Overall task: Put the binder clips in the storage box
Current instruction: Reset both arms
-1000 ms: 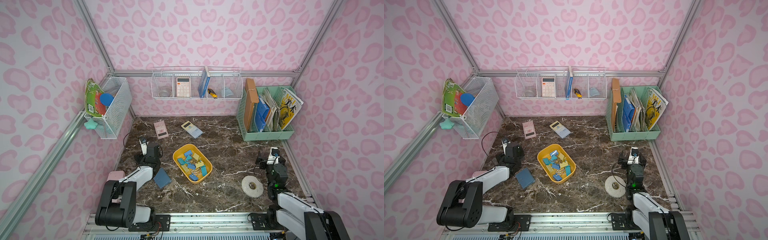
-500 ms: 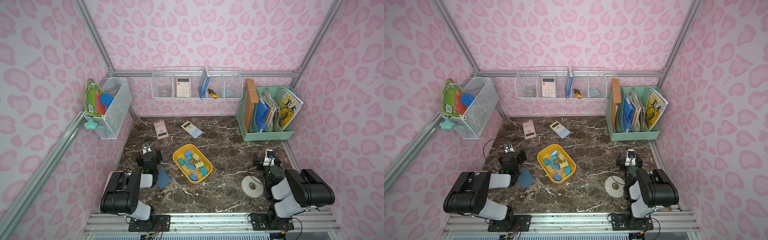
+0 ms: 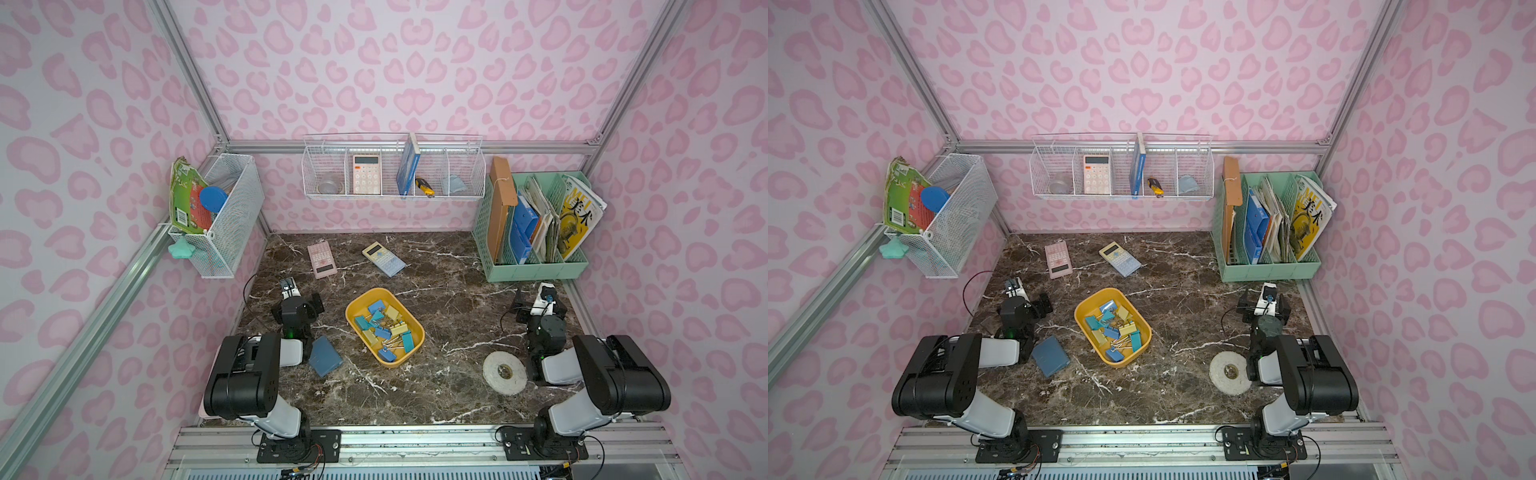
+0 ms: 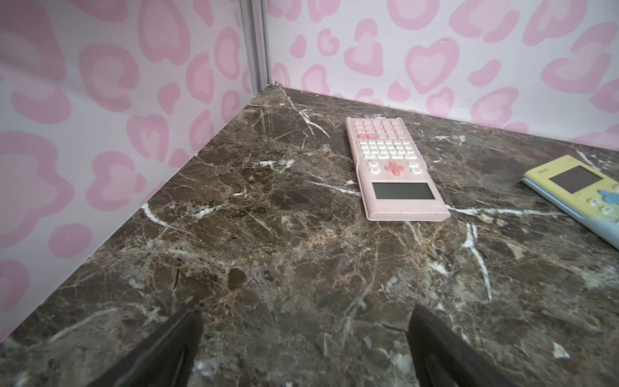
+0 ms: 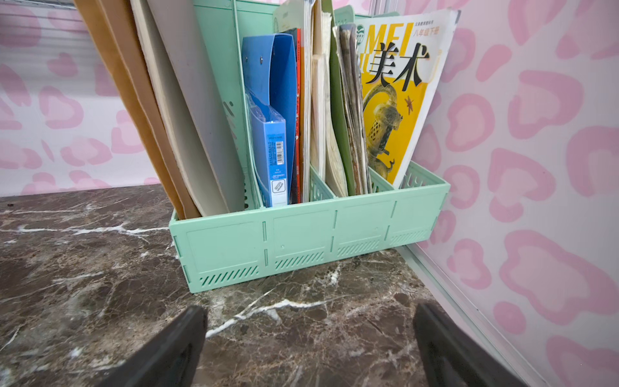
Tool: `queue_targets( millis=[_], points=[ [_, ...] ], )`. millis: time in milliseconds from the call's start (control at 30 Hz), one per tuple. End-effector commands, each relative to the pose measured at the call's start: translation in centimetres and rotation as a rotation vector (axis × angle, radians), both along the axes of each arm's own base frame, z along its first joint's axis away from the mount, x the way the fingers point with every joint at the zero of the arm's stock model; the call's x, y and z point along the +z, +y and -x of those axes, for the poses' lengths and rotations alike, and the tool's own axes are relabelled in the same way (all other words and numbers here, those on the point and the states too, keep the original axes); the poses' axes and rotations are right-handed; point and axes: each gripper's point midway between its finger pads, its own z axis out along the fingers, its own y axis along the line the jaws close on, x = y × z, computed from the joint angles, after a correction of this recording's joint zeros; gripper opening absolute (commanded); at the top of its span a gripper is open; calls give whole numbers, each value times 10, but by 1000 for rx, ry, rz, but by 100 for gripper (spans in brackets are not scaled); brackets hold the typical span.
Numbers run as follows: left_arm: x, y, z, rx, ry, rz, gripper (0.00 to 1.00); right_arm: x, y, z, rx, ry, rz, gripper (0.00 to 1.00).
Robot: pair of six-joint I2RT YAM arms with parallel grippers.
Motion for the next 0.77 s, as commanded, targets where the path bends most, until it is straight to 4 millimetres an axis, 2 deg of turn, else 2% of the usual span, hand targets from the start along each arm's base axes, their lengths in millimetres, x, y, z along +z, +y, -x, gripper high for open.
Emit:
queue_targets(
  millis=[0, 733],
  points=[
    [-1, -2, 0, -4, 1, 18, 100, 0, -3, 1, -16, -2, -9, 100],
    [-1, -2, 0, -5, 0, 18, 100, 0, 1, -1, -15, 1, 5, 100]
  ],
)
